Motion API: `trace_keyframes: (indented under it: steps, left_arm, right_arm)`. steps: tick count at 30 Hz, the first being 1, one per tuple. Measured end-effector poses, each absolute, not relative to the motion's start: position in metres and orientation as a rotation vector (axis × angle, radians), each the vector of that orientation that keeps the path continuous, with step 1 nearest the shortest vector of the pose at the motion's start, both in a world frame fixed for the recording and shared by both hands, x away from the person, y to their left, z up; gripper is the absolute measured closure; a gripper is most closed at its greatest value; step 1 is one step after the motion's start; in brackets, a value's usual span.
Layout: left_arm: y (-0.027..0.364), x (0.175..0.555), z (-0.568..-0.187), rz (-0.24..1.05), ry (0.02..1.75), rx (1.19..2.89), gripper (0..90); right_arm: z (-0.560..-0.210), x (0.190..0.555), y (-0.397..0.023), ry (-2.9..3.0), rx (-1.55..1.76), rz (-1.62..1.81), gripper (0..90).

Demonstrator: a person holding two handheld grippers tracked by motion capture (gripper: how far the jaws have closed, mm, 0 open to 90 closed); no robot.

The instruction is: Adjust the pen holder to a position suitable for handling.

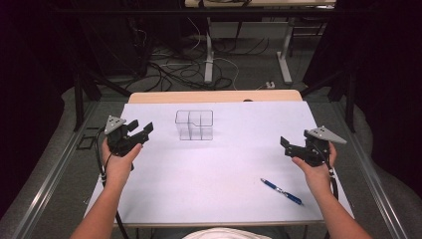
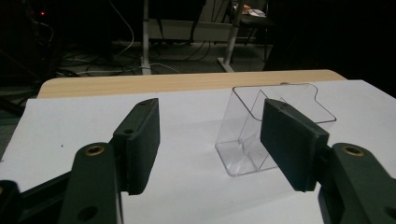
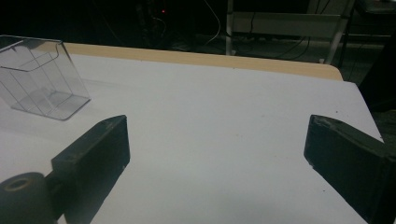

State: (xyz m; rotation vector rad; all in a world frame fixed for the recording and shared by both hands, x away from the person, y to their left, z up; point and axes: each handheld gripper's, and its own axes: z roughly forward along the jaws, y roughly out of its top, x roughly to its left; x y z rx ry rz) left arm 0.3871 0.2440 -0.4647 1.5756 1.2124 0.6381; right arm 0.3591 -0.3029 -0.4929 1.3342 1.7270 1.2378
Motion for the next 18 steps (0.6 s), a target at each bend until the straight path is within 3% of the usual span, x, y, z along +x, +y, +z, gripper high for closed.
trace_keyframes:
  steps: [18]
  left_arm:
    - [0.229, 0.419, -0.444, 0.637, 1.287, 1.611, 45.9]
  right_arm:
    - [-0.497, 0.36, -0.297, 1.733, 1.327, 1.216, 6.4]
